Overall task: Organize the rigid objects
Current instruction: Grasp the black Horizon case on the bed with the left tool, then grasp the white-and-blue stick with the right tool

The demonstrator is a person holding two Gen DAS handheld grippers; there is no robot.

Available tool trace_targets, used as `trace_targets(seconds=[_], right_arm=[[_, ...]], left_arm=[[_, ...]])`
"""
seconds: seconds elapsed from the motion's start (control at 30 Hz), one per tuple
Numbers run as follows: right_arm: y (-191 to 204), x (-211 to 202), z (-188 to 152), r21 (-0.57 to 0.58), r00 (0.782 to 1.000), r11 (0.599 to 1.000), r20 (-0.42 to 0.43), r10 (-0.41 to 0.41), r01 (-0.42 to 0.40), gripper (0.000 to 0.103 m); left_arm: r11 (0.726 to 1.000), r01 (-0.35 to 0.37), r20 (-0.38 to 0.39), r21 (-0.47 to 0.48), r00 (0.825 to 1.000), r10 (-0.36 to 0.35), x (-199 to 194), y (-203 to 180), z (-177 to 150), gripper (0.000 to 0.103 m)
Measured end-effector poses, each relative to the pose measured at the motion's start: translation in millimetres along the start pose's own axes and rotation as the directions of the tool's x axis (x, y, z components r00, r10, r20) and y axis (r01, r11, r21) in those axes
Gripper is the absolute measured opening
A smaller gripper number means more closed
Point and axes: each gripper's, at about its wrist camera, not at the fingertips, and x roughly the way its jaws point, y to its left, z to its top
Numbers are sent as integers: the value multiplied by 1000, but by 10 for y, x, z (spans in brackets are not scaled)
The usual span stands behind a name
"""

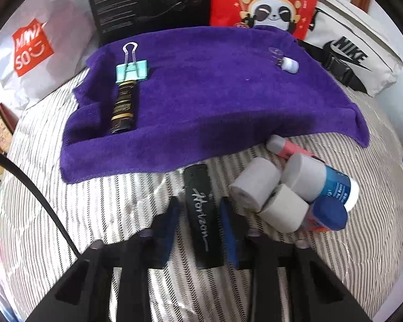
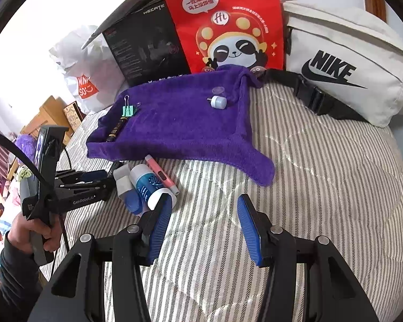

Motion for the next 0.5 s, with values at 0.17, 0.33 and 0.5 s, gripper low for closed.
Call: trace_targets(seconds=[0.17, 0.33, 0.5], right_arm=[[84, 105, -7, -18, 1000, 1000, -24, 18, -19, 50], [265, 275, 0, -57, 996, 996, -57, 62, -65, 50], [409, 490, 22, -108, 993, 991, -86, 74, -84, 50]], left_arm=[[1000, 11, 17, 1, 1000, -11, -13, 19, -27, 23], [1000, 9, 20, 9, 1000, -9, -23, 27, -52, 23], [1000, 3, 3, -2, 1000, -3, -87, 153, -166, 23]])
